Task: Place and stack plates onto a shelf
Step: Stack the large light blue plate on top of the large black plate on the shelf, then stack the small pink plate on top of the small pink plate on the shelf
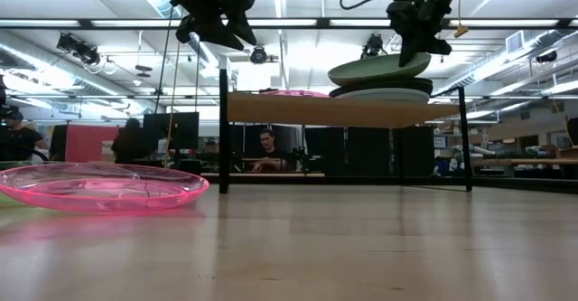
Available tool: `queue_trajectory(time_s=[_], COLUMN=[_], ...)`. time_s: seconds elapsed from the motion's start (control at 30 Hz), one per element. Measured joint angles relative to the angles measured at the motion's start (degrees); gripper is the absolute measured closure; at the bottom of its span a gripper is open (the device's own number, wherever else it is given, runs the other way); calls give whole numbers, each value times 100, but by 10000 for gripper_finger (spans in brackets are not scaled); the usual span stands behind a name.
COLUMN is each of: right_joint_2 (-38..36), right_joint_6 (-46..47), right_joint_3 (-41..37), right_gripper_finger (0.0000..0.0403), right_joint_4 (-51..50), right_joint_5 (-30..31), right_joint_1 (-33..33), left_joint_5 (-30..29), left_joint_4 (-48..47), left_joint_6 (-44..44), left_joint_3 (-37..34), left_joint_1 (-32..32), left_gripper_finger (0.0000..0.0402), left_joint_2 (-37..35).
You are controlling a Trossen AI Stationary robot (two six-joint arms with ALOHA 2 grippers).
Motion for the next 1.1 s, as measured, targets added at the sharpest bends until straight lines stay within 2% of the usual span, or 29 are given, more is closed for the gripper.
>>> queue_trajectory(time_s=[0.17, 0.6, 0.67, 0.93, 1.1], right_joint_2=[0, 0, 0, 0, -4], right_joint_6=[102, 94, 89, 82, 82], right_joint_3=[0, 0, 0, 0, -236], right_gripper_finger=[357, 271, 264, 258, 258], right_joint_4=[-12, 121, 121, 100, 130], right_joint_5=[-2, 22, 237, 1708, 1961], right_joint_1=[0, 0, 0, 9, 15], left_joint_5=[0, 0, 0, 0, 0], left_joint_4=[0, 0, 1, 0, -7], left_joint_6=[0, 4, 4, 4, 4], left_joint_3=[0, 0, 0, 0, 0], left_joint_1=[1, 1, 1, 0, -1], left_gripper_finger=[244, 244, 244, 244, 244], left_joint_2=[0, 0, 0, 2, 2])
